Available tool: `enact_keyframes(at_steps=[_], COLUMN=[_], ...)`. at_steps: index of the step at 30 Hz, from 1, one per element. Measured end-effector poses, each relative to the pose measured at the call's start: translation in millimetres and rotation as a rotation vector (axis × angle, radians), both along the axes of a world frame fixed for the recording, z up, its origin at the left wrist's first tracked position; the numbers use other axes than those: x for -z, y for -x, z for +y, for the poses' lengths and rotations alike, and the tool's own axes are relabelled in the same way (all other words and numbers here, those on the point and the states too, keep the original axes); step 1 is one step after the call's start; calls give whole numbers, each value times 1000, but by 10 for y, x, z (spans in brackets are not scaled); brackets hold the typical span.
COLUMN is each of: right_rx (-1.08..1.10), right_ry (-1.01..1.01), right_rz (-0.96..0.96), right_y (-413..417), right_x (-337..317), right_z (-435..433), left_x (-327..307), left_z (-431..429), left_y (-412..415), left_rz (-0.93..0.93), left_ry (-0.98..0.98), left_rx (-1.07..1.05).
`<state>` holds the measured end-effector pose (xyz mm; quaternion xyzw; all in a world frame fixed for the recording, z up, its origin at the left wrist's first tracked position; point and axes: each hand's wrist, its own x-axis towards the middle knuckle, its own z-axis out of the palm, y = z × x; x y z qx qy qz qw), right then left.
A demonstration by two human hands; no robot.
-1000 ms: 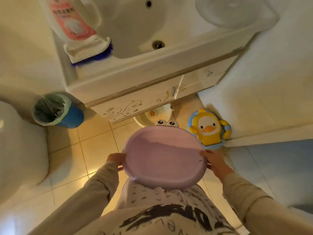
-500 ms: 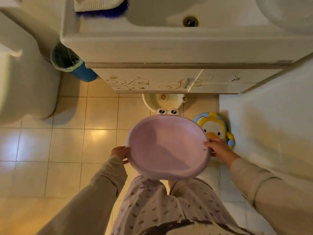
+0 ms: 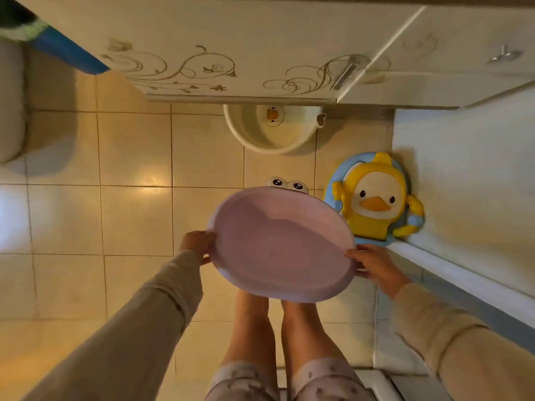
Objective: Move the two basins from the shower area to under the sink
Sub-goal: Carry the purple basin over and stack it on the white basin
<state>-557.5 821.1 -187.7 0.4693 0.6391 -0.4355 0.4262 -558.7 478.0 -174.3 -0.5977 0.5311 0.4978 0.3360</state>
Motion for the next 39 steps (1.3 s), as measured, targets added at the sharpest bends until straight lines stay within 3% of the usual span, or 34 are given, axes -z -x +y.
enact_keyframes(at_steps=[8, 19, 25, 32, 36, 39], right_rx=[-27, -161, -186, -89, -280, -416], right_ry=[-13, -204, -236, -301, -463, -484], right_rz=[114, 533, 684, 740, 794, 738], right_y=[762, 2657, 3490, 3619, 3579, 3521], right_x=[1282, 2487, 3189, 3681, 3777, 3699], right_z=[-164, -436, -609, -694, -680, -643], left_x=[1229, 2268, 2994, 3431, 3520, 3470], left_z=[-98, -181, -159, -156, -137, -57], left_y=[624, 1970, 2459, 2619, 2617, 2553], left_rz=[79, 437, 624, 644, 656, 661], left_ry=[5, 126, 227, 106, 120, 231], left_rx=[43, 242, 120, 148, 103, 194])
